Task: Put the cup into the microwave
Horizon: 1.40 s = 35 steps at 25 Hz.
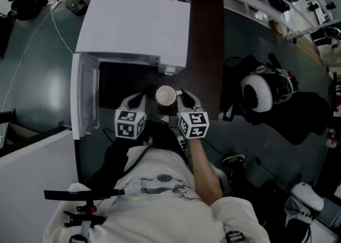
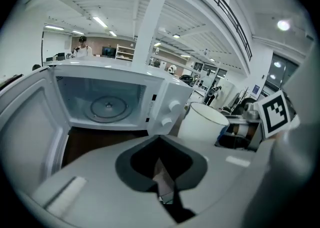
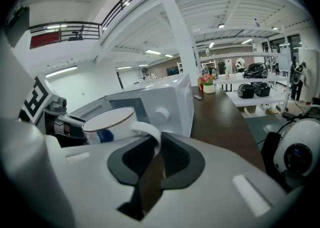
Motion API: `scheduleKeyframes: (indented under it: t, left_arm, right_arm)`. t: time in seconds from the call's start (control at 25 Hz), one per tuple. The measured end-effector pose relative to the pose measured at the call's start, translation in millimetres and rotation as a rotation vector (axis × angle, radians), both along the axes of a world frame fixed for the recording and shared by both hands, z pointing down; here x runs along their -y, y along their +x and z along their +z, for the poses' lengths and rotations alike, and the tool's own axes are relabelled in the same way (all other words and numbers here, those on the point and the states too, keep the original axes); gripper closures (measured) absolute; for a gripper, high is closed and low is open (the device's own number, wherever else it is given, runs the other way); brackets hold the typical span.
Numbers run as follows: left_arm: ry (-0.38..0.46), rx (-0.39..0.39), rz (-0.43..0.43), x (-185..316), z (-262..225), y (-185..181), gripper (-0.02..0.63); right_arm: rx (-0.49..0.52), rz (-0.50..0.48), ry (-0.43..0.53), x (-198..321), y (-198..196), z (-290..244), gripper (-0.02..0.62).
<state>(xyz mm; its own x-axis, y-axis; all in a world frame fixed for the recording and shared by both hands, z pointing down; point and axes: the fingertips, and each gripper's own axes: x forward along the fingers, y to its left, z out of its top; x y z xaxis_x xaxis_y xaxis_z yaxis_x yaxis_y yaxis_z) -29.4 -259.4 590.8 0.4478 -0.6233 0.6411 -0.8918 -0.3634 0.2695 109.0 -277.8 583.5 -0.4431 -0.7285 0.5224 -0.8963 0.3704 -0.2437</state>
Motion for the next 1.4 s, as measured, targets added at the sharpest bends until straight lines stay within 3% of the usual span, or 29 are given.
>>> scheduleKeyframes:
  t: [0.2, 0.44, 0.68, 1.04, 1.4]
  left_arm:
    - [0.004, -0.003, -0.066, -2, 6, -28, 0.607]
    - [0.014, 0.007, -0.183, 10, 8, -86, 0.607]
    - [-0.007, -0.002, -0.264, 22, 12, -118, 0.607]
    - [-0.082, 0.003, -0.297, 23, 33, -140, 0.606]
    - [-0.113, 0.014, -0.286, 44, 48, -142, 0.606]
  right_arm:
    - [0.006, -0.086, 0.012, 5, -44, -1, 0.552]
    - [0.0, -0.183, 0.022, 22, -104, -1, 0.552]
    - [0.0, -0.223, 0.014, 37, -140, 3, 0.554]
    - [-0.01, -0.18, -0.02, 77, -171, 26, 0.552]
    - [0.009, -0.122, 0.005, 138, -190, 46, 0.552]
